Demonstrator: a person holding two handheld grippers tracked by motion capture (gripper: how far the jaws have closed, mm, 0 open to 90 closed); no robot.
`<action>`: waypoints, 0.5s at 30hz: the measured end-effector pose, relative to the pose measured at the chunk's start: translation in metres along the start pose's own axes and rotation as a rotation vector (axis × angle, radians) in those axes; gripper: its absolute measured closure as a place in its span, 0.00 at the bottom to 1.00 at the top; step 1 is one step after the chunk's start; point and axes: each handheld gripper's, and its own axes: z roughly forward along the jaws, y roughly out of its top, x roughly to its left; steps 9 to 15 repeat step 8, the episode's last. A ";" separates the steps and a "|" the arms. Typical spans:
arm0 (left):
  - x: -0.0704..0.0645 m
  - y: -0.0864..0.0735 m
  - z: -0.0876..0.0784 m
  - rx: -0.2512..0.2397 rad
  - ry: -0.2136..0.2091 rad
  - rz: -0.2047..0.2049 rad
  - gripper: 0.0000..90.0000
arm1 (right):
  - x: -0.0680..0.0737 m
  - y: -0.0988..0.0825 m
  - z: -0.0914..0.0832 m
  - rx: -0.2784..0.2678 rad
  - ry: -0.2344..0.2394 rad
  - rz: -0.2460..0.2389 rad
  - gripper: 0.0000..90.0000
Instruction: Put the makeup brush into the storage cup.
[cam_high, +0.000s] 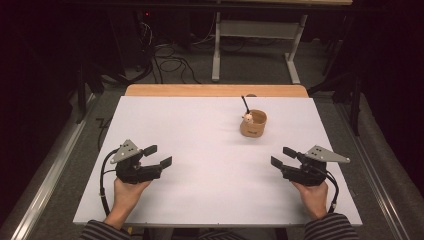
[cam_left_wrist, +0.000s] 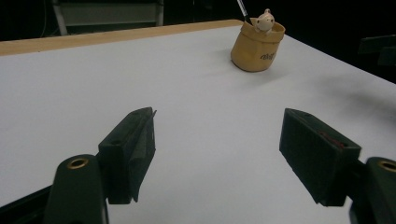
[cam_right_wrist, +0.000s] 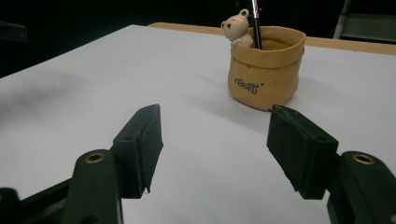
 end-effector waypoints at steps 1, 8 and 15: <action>0.000 0.000 0.000 0.000 0.000 0.000 0.30 | 0.000 0.000 0.000 0.000 0.000 0.000 0.41; 0.000 0.000 0.000 0.001 0.001 -0.001 0.30 | 0.000 0.000 0.000 -0.001 -0.003 -0.001 0.40; 0.000 0.000 0.000 0.001 0.001 -0.001 0.30 | 0.000 0.000 0.000 -0.001 -0.003 -0.001 0.40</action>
